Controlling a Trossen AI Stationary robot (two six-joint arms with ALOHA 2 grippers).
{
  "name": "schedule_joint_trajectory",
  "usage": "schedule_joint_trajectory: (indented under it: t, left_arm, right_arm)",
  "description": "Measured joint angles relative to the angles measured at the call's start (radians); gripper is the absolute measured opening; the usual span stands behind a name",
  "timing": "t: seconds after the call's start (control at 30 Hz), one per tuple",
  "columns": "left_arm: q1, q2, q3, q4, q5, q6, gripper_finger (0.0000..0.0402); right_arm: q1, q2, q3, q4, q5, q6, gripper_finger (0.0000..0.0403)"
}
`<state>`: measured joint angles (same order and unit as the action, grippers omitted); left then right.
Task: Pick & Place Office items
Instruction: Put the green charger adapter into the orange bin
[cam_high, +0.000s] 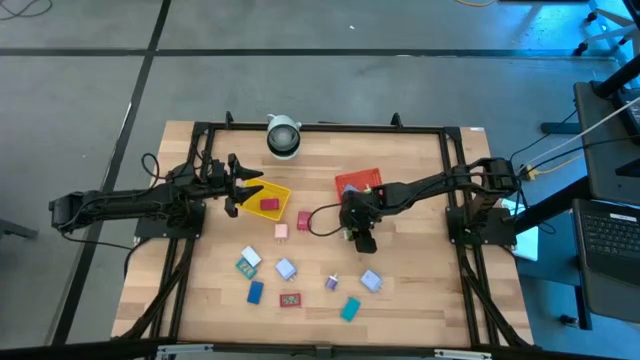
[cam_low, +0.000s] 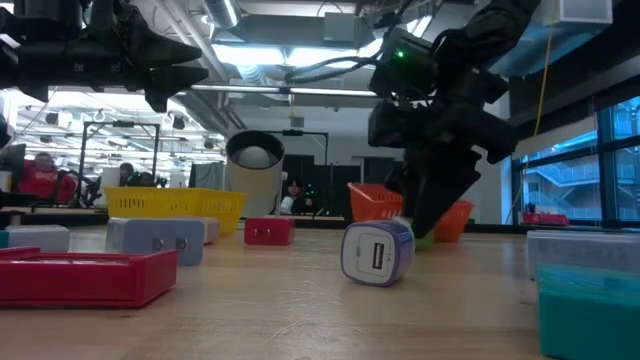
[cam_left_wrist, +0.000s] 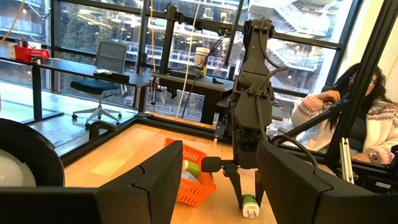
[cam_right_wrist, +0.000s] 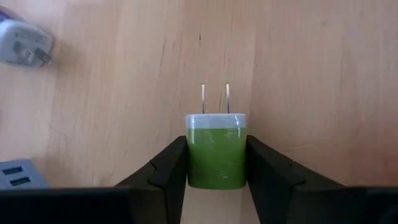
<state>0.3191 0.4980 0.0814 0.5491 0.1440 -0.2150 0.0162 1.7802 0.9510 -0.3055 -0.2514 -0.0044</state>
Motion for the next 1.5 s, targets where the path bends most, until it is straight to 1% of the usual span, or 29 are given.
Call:
schedule_joint_trajectory:
  t: [0.57,0.83,0.93,1.1,1.23,1.4,1.5]
  left_arm:
    - [0.0,0.0,0.0,-0.003,0.008,-0.008,0.0203]
    - [0.0,0.0,0.0,-0.003,0.008,-0.008,0.0203]
    - [0.0,0.0,0.0,-0.003,0.008,-0.008,0.0203]
    - [0.0,0.0,0.0,-0.003,0.009,-0.008,0.0203]
    - [0.0,0.0,0.0,-0.002,0.04,-0.008,0.0203]
    - [0.0,0.0,0.0,0.0,0.06,-0.012,0.0203]
    - [0.0,0.0,0.0,0.001,0.06,-0.012,0.0203]
  right_arm:
    - [0.0,0.0,0.091,-0.084,0.005,-0.013,0.014]
    - [-0.003,-0.047,0.135,-0.121,0.0,-0.041,0.014]
    - [-0.018,-0.085,0.135,-0.123,0.0,-0.041,0.014]
    - [-0.063,-0.194,0.136,-0.122,0.0,-0.041,0.0139]
    - [-0.097,-0.293,0.134,-0.119,-0.003,-0.057,0.0132]
    - [-0.142,-0.418,0.078,-0.101,-0.012,-0.056,0.013]
    - [-0.168,-0.484,0.024,-0.051,-0.016,-0.042,0.013]
